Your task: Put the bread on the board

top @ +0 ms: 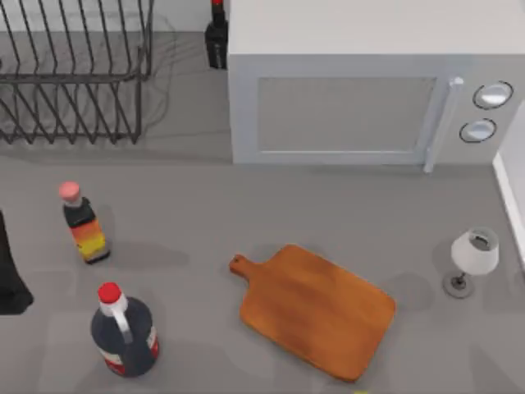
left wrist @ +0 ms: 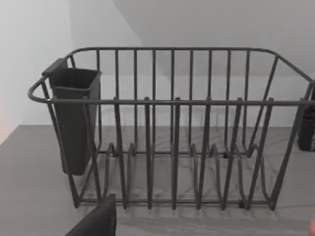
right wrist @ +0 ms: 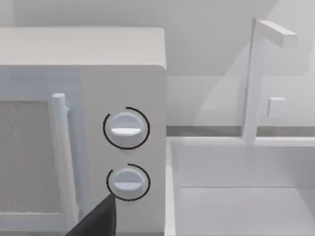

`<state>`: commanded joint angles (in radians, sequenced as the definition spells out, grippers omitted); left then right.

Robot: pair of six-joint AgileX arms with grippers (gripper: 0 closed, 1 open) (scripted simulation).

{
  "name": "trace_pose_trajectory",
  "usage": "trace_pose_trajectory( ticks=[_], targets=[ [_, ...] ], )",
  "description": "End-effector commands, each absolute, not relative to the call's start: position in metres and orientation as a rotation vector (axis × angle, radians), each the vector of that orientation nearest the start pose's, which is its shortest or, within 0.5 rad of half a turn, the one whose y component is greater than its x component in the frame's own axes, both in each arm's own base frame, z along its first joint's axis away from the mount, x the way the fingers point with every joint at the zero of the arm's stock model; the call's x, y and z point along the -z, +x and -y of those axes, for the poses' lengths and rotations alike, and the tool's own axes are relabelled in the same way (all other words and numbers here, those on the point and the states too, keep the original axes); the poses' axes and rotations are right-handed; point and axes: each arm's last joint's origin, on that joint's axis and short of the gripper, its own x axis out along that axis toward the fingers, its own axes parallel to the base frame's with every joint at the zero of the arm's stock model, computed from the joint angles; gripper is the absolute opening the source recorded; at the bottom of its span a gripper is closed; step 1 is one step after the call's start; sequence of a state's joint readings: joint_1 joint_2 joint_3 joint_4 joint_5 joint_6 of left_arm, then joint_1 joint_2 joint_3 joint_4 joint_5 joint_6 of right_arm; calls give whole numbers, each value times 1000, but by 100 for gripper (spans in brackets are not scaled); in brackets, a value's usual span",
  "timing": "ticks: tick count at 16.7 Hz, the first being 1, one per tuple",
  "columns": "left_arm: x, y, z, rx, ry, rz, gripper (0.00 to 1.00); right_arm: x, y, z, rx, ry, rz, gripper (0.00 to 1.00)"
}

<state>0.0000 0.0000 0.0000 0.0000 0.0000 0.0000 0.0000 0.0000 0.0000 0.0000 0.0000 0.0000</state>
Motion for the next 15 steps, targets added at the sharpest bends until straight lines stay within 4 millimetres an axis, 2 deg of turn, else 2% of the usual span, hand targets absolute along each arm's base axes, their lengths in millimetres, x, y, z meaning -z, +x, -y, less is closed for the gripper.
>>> trace_pose_trajectory(
  ticks=[4,9,12,15],
  targets=[
    [-165,106,0,-10,5,-32,100,-160,106,1,0,0,0,100],
    [-201,116,-7,-63,25,-263,100,-160,106,1,0,0,0,100],
    [-224,141,-15,-92,27,-503,100,-160,106,1,0,0,0,100],
    [-229,185,-28,-109,15,-800,100,-160,106,1,0,0,0,100]
  ],
)
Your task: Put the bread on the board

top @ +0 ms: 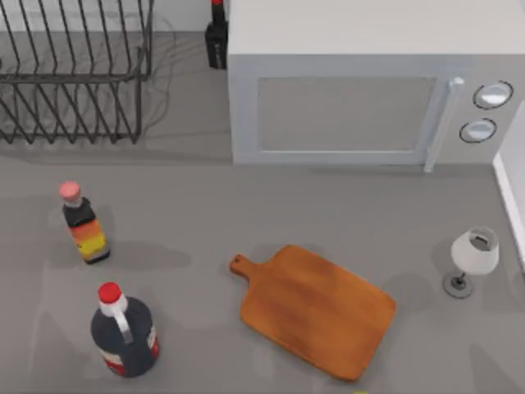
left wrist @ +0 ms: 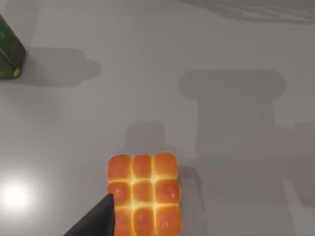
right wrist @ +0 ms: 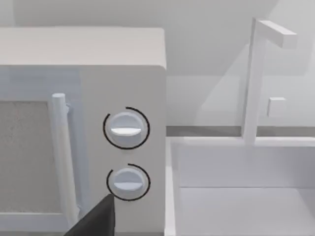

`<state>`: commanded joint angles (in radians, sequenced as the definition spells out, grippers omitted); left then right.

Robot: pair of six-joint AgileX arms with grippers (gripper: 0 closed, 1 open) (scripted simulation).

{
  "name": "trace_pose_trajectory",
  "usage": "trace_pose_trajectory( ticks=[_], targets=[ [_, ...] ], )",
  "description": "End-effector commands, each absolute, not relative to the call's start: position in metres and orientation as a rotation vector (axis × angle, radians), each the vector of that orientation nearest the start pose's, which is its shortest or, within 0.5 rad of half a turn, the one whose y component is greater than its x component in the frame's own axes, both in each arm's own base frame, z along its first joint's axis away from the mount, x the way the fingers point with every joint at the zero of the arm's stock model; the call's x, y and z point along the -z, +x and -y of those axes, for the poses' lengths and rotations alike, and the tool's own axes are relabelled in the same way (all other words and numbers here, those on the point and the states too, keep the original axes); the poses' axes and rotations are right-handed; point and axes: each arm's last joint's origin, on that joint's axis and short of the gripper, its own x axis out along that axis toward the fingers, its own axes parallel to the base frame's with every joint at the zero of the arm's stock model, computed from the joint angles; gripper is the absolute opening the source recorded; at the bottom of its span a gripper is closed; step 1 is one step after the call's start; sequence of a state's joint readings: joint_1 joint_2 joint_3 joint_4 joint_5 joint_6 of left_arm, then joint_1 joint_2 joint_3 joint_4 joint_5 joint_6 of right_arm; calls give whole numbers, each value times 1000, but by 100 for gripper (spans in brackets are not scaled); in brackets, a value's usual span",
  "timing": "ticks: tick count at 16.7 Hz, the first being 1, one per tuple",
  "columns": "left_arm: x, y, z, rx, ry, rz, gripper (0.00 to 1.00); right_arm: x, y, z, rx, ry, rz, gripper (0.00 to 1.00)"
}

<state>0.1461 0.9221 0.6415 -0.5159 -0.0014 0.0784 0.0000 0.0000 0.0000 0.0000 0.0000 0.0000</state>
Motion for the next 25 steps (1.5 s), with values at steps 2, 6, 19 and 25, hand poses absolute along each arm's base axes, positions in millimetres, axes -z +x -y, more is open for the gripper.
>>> trace_pose_trajectory(
  ticks=[2,6,19,25],
  targets=[
    [-222,219,-39,-113,-2,-999,100,-160,106,1,0,0,0,100],
    [-194,275,-63,-112,-46,-1326,100,-160,106,1,0,0,0,100],
    [-171,315,-91,-104,-100,-1567,100,-160,106,1,0,0,0,100],
    [-122,317,-93,-108,-102,-1561,100,-160,106,1,0,0,0,100]
  ],
)
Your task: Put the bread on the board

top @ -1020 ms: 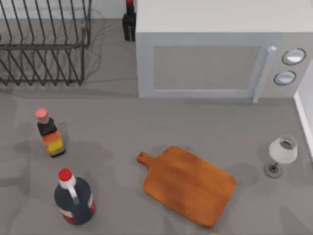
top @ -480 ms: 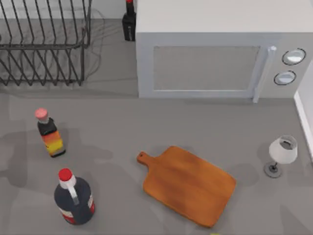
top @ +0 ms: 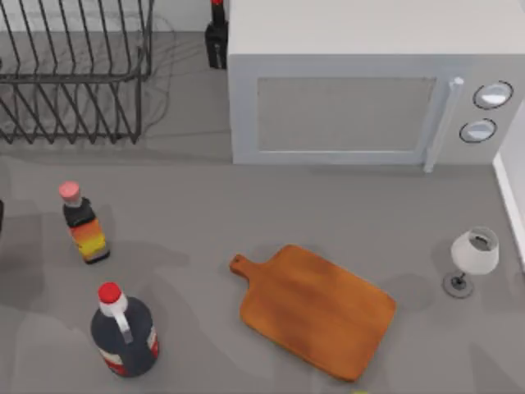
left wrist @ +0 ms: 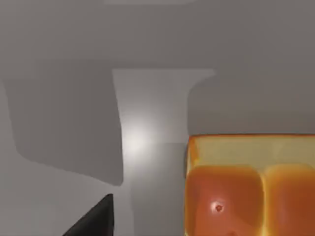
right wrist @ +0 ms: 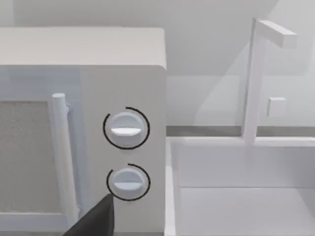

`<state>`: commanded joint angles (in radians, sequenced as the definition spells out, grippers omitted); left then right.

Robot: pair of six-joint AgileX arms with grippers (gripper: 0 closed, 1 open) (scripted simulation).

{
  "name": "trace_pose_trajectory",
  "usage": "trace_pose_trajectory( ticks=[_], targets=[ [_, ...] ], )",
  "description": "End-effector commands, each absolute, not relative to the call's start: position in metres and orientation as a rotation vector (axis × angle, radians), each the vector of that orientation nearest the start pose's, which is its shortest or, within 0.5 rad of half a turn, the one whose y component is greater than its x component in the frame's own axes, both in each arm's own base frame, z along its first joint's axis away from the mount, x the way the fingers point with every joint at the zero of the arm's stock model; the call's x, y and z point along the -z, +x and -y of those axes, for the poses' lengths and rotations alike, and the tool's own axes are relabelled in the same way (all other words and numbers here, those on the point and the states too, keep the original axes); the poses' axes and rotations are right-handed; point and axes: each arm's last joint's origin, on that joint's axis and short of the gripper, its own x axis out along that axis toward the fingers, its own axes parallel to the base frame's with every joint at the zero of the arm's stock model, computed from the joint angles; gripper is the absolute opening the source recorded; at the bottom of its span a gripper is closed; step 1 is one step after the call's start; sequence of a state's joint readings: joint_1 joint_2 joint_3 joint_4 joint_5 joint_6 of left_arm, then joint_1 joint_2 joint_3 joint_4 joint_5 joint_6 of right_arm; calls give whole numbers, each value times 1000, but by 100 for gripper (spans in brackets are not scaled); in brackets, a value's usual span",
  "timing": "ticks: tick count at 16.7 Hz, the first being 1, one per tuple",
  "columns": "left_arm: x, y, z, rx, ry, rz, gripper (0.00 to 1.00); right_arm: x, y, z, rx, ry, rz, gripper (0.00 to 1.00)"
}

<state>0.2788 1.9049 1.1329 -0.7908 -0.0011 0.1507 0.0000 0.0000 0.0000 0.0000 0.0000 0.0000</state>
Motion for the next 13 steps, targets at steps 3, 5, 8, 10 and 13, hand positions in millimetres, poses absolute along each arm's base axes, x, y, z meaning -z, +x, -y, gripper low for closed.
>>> trace_pose_trajectory(
  ticks=[3,5,8,10,13],
  targets=[
    [-103,315,-93,-107,-103,-1568,100,-160,106,1,0,0,0,100],
    [-102,315,-93,-106,-103,-1569,100,-160,106,1,0,0,0,100],
    [-102,315,-93,-106,-103,-1569,92,-160,106,1,0,0,0,100],
    [-102,315,-93,-106,-103,-1569,77,-160,106,1,0,0,0,100],
    [-102,315,-93,-106,-103,-1569,55,-160,106,1,0,0,0,100]
  ],
)
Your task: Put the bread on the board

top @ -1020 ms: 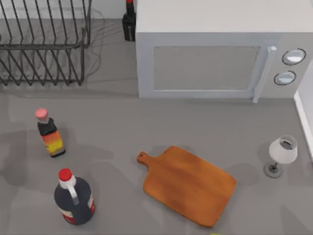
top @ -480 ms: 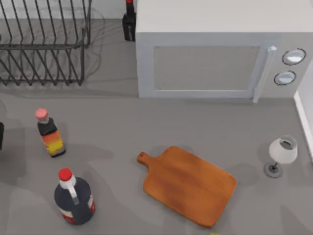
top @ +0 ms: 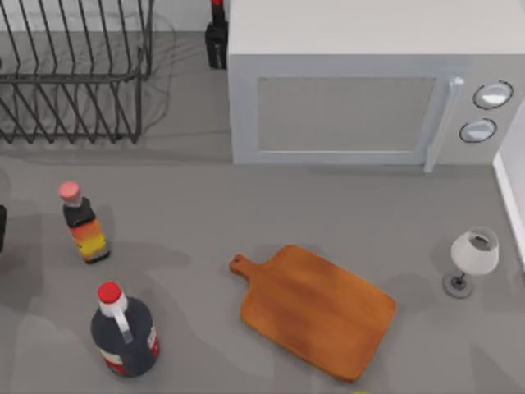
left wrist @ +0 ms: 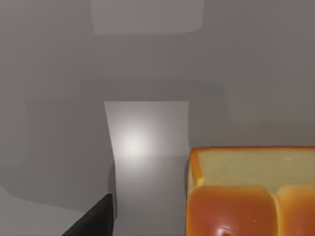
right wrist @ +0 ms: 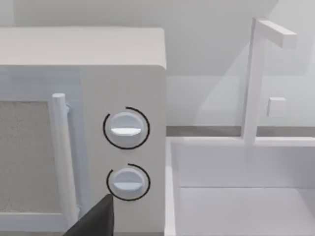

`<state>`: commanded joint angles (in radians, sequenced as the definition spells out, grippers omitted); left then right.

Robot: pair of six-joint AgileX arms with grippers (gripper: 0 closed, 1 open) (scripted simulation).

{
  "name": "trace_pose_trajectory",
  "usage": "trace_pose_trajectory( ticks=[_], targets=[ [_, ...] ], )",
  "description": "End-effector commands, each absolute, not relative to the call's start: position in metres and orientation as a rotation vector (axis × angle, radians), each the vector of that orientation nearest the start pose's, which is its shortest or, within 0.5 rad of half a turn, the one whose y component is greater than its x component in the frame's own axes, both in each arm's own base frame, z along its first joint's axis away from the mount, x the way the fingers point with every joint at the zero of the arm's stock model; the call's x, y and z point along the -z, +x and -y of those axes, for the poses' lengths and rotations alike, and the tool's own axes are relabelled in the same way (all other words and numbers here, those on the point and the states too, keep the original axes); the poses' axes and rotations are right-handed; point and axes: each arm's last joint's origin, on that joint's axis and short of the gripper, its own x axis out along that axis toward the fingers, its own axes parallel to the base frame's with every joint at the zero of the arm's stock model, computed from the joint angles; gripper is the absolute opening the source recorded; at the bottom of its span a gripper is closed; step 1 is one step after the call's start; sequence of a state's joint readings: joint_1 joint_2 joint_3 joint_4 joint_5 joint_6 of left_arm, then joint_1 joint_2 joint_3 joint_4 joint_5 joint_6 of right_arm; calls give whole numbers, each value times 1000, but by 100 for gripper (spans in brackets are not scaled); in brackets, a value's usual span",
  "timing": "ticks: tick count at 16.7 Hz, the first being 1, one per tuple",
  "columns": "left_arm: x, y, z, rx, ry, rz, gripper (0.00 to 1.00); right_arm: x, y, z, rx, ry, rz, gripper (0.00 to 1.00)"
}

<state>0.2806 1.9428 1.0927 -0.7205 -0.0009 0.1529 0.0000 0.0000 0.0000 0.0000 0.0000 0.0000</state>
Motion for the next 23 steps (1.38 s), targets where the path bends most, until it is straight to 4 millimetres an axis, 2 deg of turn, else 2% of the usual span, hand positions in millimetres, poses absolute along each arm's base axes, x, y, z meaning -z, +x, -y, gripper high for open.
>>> trace_pose_trajectory(
  ticks=[7,15,16,19,23],
  targets=[
    [-102,315,-93,-106,-103,-1569,2,-160,106,1,0,0,0,100],
    [-102,315,-93,-106,-103,-1569,0,-160,106,1,0,0,0,100],
    [-114,316,-92,-105,-102,-1541,0,-160,106,1,0,0,0,100],
    [-124,319,-94,-108,-105,-1540,0,-160,106,1,0,0,0,100],
    [-166,321,-94,-102,-106,-1559,0,-160,106,1,0,0,0,100]
  ],
)
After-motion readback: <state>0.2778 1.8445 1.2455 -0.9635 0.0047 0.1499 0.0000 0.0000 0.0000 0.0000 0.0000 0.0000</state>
